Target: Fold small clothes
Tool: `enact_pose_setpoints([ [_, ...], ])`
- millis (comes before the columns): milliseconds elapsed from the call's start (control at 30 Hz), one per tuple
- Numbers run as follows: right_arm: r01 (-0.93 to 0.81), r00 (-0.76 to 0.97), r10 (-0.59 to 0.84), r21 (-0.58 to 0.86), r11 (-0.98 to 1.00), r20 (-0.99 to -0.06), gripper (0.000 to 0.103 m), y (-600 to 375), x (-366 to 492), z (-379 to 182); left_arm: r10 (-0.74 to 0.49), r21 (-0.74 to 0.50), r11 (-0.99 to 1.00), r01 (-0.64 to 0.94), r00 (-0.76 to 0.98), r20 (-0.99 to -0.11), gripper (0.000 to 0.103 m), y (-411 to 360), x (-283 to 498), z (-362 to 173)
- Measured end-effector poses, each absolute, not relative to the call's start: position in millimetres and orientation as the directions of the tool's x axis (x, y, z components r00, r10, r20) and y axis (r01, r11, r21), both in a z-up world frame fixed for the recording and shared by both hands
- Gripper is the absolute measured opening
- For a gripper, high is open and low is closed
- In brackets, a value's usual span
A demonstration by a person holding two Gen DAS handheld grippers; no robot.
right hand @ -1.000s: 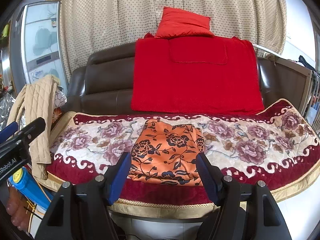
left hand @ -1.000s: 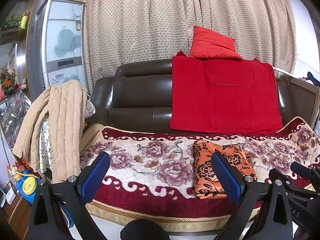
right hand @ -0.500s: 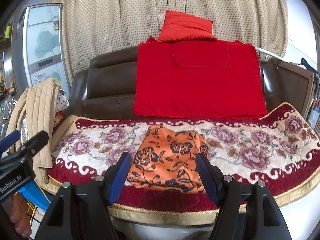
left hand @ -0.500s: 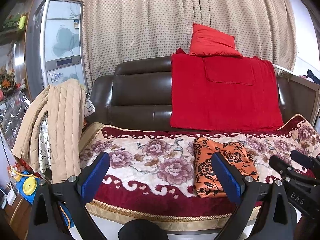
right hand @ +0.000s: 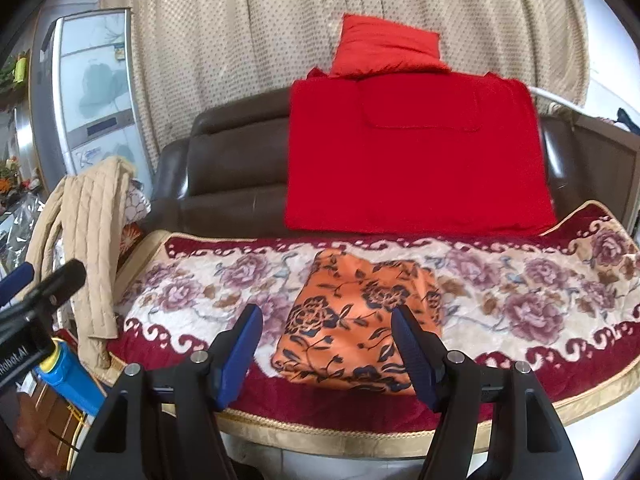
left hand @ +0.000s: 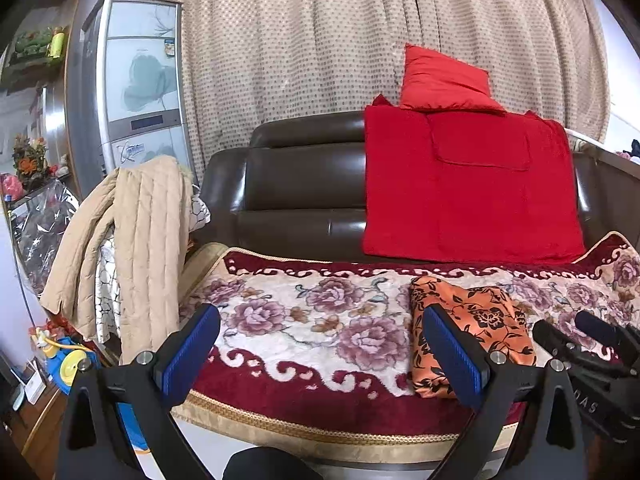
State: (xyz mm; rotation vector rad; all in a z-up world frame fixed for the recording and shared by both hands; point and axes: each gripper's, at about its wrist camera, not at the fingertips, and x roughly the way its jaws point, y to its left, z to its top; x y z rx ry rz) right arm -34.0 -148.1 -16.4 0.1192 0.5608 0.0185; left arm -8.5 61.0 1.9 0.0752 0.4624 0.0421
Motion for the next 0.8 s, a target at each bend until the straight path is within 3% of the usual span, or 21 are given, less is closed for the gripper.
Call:
enact_pose_setpoints([
  [600,0.044,0.813,0.047,0.142,0.989,-0.581,0.071,-177.6,5.5,-43.5,0.025,0.079,0.997,0.015,0.876,-0.482,0.101,33.6,31.6,-5.9],
  [800,0.080,0.815,0.013,0.135,0.988,-0.580,0.071,-192.6,17.8,-49.9,-0.039,0.036,0.997,0.066,0.867,-0.497,0.101,24.8,56.2,-17.4],
])
